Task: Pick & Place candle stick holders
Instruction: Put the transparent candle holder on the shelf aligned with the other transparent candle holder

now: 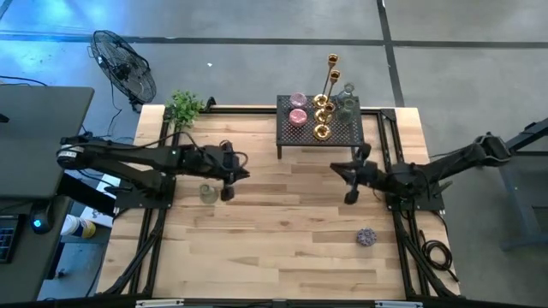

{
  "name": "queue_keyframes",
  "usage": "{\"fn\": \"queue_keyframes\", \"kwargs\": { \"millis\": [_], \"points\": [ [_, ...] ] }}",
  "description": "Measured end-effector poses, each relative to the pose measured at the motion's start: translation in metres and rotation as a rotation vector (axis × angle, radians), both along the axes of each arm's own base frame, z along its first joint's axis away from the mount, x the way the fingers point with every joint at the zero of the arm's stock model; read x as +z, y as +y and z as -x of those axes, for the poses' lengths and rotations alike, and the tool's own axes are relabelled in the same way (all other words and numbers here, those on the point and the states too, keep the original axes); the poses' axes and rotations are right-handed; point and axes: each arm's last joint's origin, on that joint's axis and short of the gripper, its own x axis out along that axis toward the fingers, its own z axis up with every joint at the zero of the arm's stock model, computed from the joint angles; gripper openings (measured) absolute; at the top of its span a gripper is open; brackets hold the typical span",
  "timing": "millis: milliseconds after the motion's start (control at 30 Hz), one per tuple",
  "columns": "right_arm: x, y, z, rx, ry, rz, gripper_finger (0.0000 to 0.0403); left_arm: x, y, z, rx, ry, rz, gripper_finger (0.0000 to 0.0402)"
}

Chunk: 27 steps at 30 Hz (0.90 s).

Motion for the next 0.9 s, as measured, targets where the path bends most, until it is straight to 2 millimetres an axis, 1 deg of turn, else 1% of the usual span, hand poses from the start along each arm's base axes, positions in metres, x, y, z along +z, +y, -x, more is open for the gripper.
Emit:
{"fn": "queue_keyframes", "kwargs": {
  "millis": [67, 133, 200, 233, 300, 367, 433, 533, 633, 900],
  "points": [
    [-0.01, 0.004, 0.005, 0.026, -0.048, -0.012, 0.0025, 0.015, -0.009, 0.004, -0.011, 0.111, -0.015, 0.001],
    [-0.017, 0.006, 0.01, 0.041, -0.08, -0.024, 0.0026, 0.023, -0.018, 0.008, -0.022, 0.215, 0.015, 0.0005],
    [-0.023, 0.008, 0.013, 0.049, -0.091, -0.035, 0.0022, 0.027, -0.027, 0.017, -0.004, 0.317, 0.069, 0.0014],
    [-0.025, 0.009, 0.014, 0.044, -0.089, -0.039, 0.0019, 0.03, -0.031, 0.019, 0.016, 0.342, 0.099, 0.0021],
    [-0.028, 0.011, 0.016, 0.042, -0.085, -0.058, 0.0012, 0.031, -0.036, 0.027, 0.083, 0.414, 0.14, 0.0038],
    [-0.028, 0.013, 0.017, 0.047, -0.088, -0.073, 0.0004, 0.028, -0.04, 0.038, 0.175, 0.515, 0.194, 0.0059],
    [-0.029, 0.015, 0.017, 0.057, -0.085, -0.074, 0.0001, 0.027, -0.042, 0.042, 0.261, 0.54, 0.257, 0.0085],
    [-0.029, 0.017, 0.018, 0.07, -0.082, -0.067, 0.0004, 0.019, -0.044, 0.054, 0.352, 0.634, 0.255, 0.0124],
    [-0.029, 0.018, 0.018, 0.072, -0.081, -0.063, 0.0003, 0.014, -0.044, 0.058, 0.41, 0.654, 0.261, 0.0167],
    [-0.029, 0.018, 0.018, 0.068, -0.08, -0.061, 0.0001, 0.002, -0.042, 0.058, 0.485, 0.645, 0.249, 0.0295]
  ]
}}
